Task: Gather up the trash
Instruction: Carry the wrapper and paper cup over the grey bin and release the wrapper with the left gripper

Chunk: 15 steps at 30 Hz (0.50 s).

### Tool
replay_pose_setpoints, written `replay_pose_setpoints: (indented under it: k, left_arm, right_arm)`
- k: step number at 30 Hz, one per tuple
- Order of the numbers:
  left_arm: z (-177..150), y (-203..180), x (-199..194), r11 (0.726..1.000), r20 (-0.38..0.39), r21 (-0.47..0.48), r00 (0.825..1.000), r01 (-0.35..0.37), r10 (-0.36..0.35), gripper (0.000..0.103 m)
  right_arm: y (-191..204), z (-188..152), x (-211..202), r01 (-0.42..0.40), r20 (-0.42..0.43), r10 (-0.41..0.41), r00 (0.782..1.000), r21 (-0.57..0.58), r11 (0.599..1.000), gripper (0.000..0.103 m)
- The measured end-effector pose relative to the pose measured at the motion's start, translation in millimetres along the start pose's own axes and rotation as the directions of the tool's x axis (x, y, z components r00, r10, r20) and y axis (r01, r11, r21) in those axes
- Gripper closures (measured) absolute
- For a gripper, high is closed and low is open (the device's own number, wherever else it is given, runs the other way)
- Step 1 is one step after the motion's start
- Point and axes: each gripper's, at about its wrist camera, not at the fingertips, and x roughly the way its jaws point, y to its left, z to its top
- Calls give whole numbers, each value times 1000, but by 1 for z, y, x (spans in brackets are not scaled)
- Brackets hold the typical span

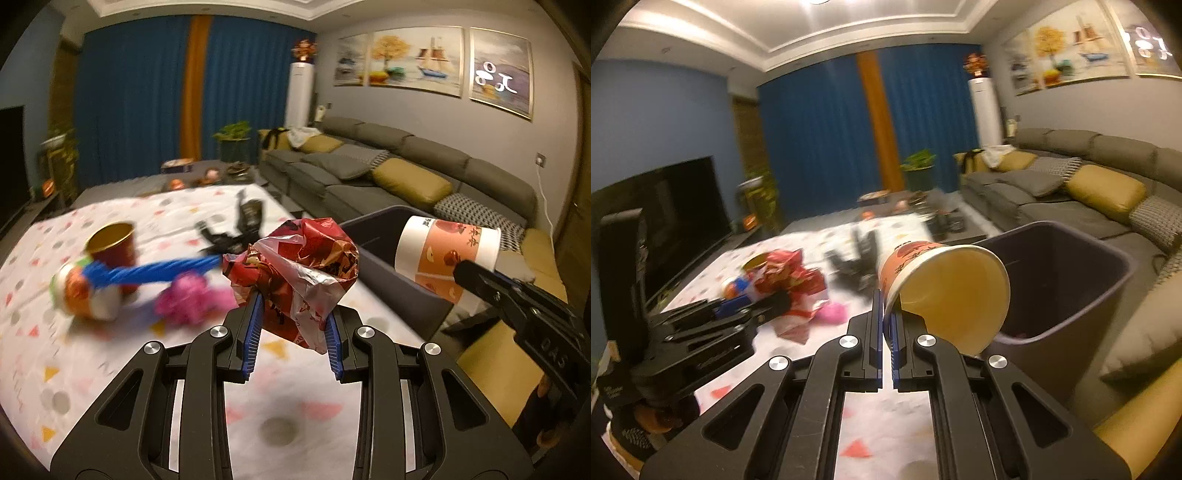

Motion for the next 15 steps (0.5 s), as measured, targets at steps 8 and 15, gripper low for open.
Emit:
replay_pose_setpoints:
  k: [8,15]
  left_arm:
    - [35,-50,36,995,29,44,996,86,-87,74]
    - [53,-85,87,987,18,74,989,143,-145,73]
  right_arm:
    - [-50,20,5,148,51,-152,987,75,986,99]
    - [-78,25,13,216,65,-224,972,108,970,99]
